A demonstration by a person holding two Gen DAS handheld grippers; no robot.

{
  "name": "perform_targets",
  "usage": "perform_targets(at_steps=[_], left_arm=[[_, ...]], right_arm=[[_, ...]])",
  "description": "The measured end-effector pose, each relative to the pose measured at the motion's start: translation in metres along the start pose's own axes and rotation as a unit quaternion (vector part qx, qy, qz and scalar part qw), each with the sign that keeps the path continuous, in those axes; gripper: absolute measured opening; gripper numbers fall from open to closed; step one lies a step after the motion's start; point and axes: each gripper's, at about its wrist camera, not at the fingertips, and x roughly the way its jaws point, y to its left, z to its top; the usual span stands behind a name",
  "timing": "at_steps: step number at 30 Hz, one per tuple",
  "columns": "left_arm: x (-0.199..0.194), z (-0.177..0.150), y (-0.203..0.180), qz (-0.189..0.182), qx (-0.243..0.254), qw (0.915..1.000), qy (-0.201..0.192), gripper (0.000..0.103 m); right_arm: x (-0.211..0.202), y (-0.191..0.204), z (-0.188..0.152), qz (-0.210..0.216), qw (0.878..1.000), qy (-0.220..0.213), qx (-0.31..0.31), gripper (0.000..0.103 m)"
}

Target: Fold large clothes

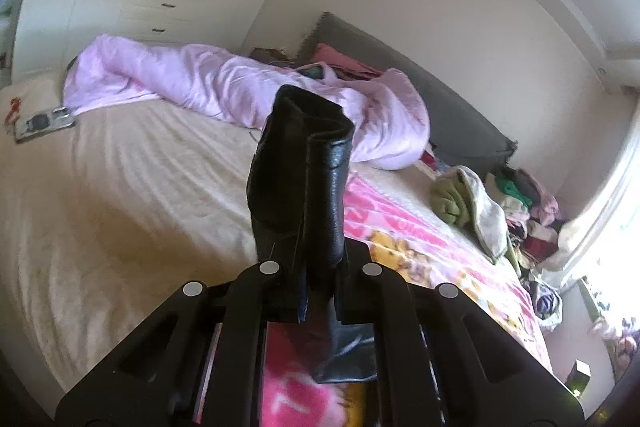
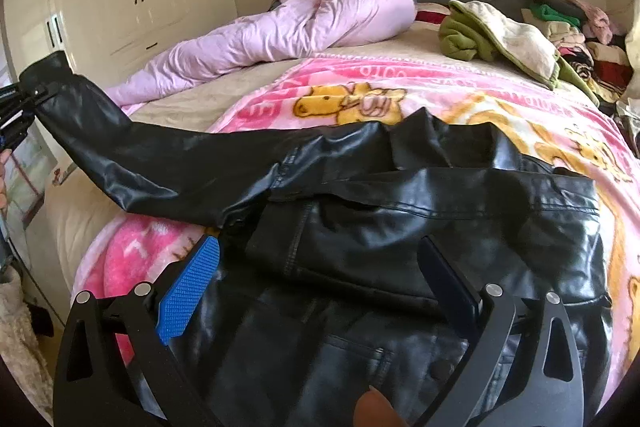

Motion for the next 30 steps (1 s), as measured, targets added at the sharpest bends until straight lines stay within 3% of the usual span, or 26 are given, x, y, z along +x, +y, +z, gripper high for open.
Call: perform_targets(at_steps=[14, 30], left_arm=[[0.004, -0.018, -0.085, -0.058, 0.067, 0.9959, 0.018, 0.003], [0.021, -0.073, -0.182, -0.114, 0.149, 0.9802, 0.062, 0.003]], right_arm=[[-0.038, -0.051, -0.009, -0.021, 0.998, -0.025, 0.046, 0.099], [-0.084, -0.123, -0.029, -0.051, 0.989, -0.064, 0.127, 0.099]])
